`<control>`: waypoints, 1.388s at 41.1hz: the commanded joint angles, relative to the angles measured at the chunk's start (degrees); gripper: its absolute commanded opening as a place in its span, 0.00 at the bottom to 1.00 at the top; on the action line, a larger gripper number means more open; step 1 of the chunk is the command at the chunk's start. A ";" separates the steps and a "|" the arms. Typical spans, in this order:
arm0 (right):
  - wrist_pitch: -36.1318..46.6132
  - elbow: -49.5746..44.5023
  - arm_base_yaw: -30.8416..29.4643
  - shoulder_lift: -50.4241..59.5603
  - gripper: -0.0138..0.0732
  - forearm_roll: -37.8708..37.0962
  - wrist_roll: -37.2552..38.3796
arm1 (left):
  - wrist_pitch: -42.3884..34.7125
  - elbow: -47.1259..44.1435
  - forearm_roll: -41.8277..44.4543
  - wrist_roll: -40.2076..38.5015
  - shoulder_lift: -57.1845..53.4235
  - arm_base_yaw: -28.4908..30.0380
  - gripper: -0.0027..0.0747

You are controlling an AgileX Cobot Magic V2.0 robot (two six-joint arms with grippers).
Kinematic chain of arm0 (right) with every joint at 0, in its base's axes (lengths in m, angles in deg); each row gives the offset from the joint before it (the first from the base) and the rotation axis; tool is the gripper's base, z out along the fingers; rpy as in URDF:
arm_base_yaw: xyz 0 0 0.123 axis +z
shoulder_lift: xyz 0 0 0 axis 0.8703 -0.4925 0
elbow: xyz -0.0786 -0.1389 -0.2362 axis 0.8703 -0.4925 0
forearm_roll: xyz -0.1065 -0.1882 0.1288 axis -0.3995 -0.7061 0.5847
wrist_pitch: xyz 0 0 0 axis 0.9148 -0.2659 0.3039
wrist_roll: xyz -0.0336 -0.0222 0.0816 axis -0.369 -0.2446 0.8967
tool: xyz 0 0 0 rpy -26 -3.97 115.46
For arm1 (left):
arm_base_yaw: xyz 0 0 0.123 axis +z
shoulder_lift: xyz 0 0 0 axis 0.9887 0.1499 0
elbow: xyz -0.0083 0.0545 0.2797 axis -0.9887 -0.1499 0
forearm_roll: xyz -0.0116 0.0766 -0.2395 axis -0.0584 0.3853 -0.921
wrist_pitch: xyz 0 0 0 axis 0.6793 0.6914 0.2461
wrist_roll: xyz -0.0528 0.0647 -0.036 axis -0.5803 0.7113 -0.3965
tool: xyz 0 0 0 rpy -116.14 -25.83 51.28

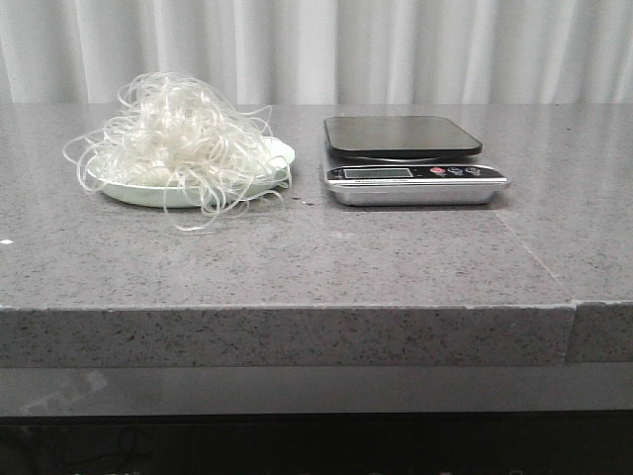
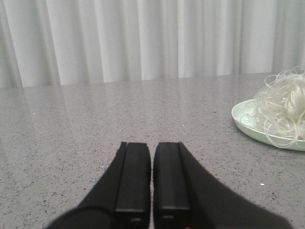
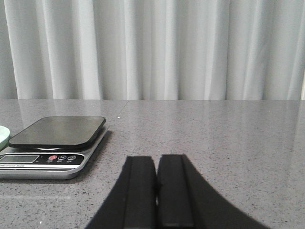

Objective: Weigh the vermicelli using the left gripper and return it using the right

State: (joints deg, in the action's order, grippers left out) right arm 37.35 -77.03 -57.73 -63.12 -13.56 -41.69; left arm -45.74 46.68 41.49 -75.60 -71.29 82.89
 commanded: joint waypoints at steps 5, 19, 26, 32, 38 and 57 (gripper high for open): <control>4.20 0.47 0.19 0.91 0.34 -0.53 -0.28 | -4.95 -0.36 -0.46 -0.54 -1.08 -0.21 0.22; 4.20 0.47 0.19 0.91 0.34 -0.53 -0.28 | -4.95 -0.36 -0.46 -0.54 -1.08 -0.21 0.22; 6.04 0.47 0.23 0.91 0.34 -0.53 -0.28 | -5.47 -0.36 -0.46 -0.54 -1.08 -0.21 0.22; 6.45 1.66 0.23 0.91 0.34 -0.53 -0.28 | -8.94 -0.25 -0.31 -0.54 -1.08 -0.21 0.22; 0.41 8.15 0.23 0.86 0.34 -0.53 -0.28 | -14.12 3.52 -0.31 -0.54 -1.08 -0.42 0.22; -18.37 35.86 0.23 -16.33 0.34 -0.53 -0.28 | 9.05 36.03 -0.31 -0.54 9.16 -0.42 0.22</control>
State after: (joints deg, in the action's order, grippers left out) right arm 18.09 -46.52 -57.73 -74.66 -13.56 -41.69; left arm -38.37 77.19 41.49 -75.60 -66.63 82.78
